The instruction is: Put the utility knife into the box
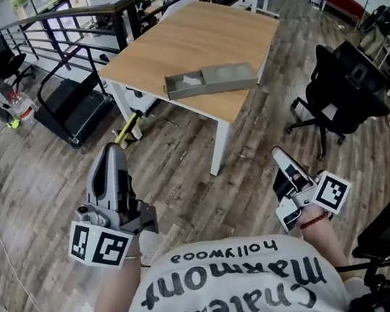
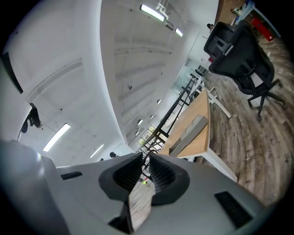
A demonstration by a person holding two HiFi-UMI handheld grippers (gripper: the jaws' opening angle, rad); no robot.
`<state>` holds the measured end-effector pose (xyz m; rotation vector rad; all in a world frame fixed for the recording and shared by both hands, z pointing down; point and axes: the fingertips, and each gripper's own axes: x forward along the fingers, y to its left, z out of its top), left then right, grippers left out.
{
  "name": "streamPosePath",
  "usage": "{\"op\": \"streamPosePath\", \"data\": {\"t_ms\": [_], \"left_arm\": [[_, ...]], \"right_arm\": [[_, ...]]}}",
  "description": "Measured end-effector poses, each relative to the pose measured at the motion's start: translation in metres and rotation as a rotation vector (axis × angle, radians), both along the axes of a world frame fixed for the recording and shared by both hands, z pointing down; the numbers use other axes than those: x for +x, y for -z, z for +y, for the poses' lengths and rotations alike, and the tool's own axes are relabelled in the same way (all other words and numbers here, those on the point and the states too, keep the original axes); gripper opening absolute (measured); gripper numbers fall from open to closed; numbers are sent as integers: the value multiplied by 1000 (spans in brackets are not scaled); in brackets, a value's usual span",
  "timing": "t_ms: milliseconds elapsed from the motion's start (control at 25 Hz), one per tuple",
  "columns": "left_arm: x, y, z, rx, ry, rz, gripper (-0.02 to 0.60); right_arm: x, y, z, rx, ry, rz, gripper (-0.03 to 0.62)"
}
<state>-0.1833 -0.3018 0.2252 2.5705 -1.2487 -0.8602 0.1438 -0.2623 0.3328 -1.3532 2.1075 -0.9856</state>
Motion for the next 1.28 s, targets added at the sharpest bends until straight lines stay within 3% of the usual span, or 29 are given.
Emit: {"op": "streamPosePath", "data": {"t_ms": [880,1280], "left_arm": [[3,-35,-34,-86,-40,2,25],[3,-28,-36,-56,-25,-21,25]], "right_arm": [[-12,-33,-16,-78,7,2,49],[-20,-33,-31,-60,46,-15,49]]}}
